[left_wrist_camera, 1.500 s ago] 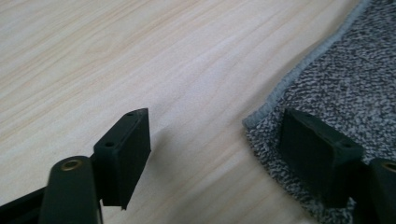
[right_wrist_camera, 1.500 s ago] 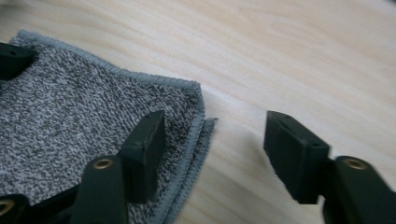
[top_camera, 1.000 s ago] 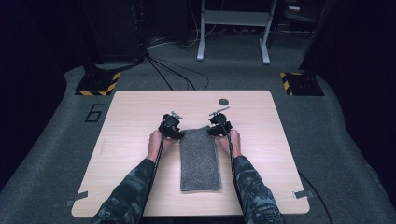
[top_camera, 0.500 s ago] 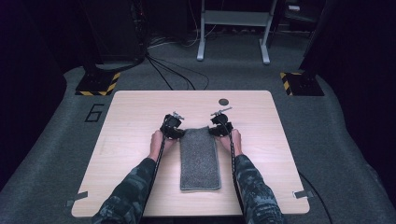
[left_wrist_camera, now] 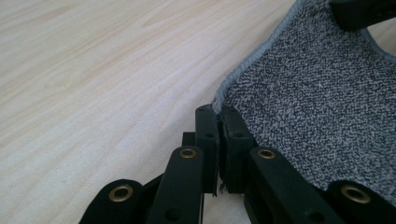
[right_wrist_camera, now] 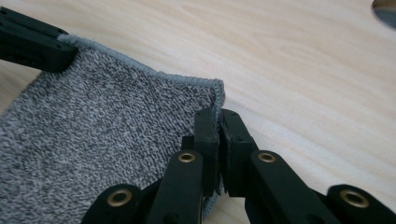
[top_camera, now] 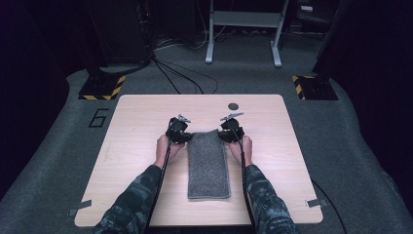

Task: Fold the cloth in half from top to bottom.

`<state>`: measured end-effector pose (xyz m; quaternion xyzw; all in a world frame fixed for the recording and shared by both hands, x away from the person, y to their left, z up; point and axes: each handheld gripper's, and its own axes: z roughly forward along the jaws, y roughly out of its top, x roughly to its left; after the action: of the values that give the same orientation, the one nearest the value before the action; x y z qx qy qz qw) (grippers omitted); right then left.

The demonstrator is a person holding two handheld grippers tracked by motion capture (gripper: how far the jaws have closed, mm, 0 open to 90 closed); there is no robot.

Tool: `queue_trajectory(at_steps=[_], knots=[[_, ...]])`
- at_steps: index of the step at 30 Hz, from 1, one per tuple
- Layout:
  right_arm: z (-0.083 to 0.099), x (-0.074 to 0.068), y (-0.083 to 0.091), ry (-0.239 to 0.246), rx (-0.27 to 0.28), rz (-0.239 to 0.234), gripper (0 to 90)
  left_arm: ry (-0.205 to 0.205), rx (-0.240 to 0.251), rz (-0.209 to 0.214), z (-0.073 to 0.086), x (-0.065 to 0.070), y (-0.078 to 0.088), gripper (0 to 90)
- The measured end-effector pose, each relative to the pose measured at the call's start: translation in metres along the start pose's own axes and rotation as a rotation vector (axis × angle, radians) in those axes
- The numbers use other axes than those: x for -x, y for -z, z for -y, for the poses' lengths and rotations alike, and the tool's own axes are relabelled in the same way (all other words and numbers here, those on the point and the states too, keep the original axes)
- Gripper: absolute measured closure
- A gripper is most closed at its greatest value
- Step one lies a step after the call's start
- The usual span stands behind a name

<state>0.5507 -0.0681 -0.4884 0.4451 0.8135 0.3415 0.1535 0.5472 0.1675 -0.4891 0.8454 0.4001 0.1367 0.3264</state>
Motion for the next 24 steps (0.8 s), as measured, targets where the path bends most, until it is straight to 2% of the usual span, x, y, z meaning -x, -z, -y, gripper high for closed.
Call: queue_trajectory(at_steps=[6, 10, 11, 13, 14, 23, 24], knots=[[-0.008, -0.004, 0.016, 0.027, 0.036, -0.003, 86.9, -0.006, 0.03, 0.004, -0.009, -0.003, 0.015, 86.9], [-0.014, -0.006, 0.024, 0.03, 0.055, -0.014, 86.9, -0.018, 0.048, -0.008, -0.015, -0.004, 0.024, 86.9], [-0.015, -0.004, 0.026, 0.057, 0.06, -0.016, 86.9, -0.019, 0.056, -0.012, -0.016, -0.004, 0.027, 86.9], [-0.018, -0.007, 0.029, 0.044, 0.073, -0.014, 86.9, -0.018, 0.067, -0.013, -0.018, -0.005, 0.032, 86.9], [-0.019, -0.006, 0.031, 0.06, 0.078, -0.014, 86.9, -0.01, 0.083, -0.015, -0.02, -0.005, 0.034, 86.9], [-0.033, -0.01, 0.052, 0.067, 0.136, -0.024, 86.6, -0.039, 0.124, -0.034, -0.033, -0.005, 0.057, 86.8], [-0.035, -0.009, 0.053, 0.079, 0.142, -0.028, 86.6, -0.041, 0.127, -0.034, -0.035, -0.005, 0.059, 86.8]])
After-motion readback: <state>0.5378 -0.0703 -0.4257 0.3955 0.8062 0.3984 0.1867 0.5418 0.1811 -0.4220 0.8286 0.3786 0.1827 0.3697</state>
